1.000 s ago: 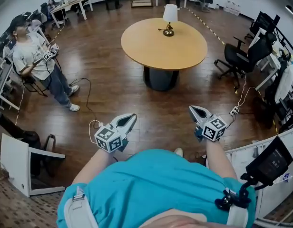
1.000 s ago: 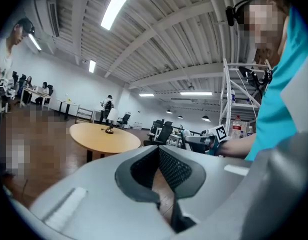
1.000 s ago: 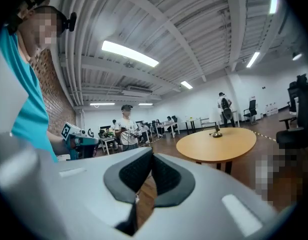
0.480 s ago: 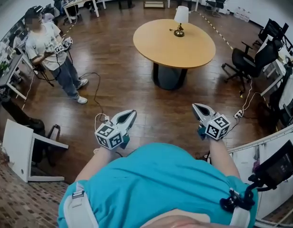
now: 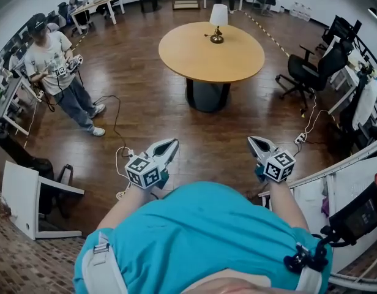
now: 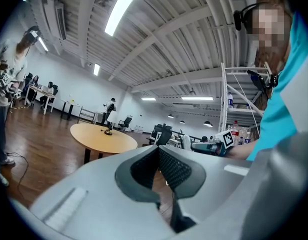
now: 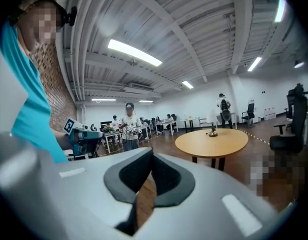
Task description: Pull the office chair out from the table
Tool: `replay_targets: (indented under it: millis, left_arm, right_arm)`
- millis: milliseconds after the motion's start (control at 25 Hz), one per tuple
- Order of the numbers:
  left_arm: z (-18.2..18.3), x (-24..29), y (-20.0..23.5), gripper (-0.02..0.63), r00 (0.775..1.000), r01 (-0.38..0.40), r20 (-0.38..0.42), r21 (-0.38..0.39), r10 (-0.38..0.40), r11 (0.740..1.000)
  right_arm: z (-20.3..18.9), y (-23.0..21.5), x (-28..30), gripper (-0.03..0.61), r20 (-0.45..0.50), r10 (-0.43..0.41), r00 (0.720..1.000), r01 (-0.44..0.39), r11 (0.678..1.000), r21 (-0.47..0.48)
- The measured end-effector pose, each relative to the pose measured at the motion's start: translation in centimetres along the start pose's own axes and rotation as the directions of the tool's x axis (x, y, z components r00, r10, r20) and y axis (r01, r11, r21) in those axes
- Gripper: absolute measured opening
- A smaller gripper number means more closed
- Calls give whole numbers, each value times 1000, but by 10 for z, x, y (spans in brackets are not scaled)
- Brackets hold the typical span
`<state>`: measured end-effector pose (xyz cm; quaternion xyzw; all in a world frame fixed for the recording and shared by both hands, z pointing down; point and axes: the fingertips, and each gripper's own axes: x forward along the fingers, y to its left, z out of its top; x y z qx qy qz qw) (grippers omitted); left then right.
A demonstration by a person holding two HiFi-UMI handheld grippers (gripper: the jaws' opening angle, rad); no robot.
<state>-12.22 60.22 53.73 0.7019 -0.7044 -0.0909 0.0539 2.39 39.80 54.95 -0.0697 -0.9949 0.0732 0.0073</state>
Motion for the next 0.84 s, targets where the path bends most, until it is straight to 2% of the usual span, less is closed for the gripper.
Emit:
replay_targets:
  millis: [200,560,840]
  left_arm:
    - [13,-4,4,29,1000,-10,11,2,10,1000]
    - [8,-20,11,29,1000,-29,10,3,28,1000]
    - [20,-16,10,29,999,-36,10,-1,36,999]
  right_arm:
    - [12,1,6,-4,3,5,1000,-5,1000,-10]
    - [11,10,15,-5,0,22,1000,-22,999,-30]
    - [23,6,18,-5,1,30,1000,-29,999,-28]
